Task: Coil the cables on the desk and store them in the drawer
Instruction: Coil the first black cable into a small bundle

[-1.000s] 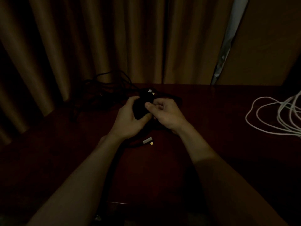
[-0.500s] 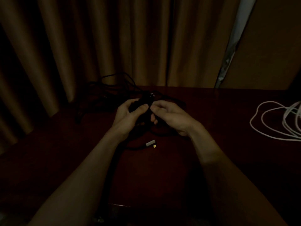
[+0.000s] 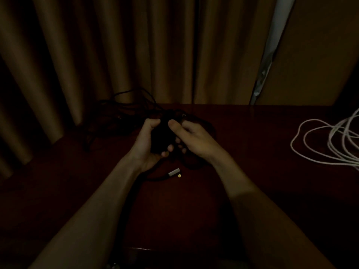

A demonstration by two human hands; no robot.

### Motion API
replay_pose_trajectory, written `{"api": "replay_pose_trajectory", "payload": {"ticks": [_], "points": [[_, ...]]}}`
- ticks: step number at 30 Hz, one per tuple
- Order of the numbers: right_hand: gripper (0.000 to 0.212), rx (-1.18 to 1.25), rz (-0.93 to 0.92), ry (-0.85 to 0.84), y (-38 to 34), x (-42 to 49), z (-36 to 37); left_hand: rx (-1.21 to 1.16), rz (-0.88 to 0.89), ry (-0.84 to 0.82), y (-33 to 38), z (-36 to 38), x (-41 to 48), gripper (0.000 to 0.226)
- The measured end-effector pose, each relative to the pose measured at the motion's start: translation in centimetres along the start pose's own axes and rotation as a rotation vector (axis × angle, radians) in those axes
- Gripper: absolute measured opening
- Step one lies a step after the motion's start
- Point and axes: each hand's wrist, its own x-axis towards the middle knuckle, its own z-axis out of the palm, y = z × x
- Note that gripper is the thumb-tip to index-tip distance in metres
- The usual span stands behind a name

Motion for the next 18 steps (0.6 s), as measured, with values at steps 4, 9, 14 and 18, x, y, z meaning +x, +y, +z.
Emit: {"api": "replay_pose_trajectory", "payload": {"ticks": [4, 9, 14, 18], "points": [[0.042, -0.014, -0.017, 0.028, 0.2, 0.3, 0.1, 0.095, -0.041, 0.015, -0.1, 0.1, 0.1, 0.054], [0.047, -0.101, -0.020, 0.044, 0.6, 0.2, -0.5, 0.407, 0.057, 0.266, -0.9, -0.2, 0.5, 0.040], [0.050, -0.054, -0.017, 0.110, 1.0, 0.7, -0.5, 0.518, 0.204, 0.191, -1.2, 0.1, 0.2, 0.048], [0.056, -0.129, 0.011, 0.050, 1.1, 0.6, -0.9, 0.435, 0.176, 0.170, -1.3, 0.2, 0.3, 0.052]]}}
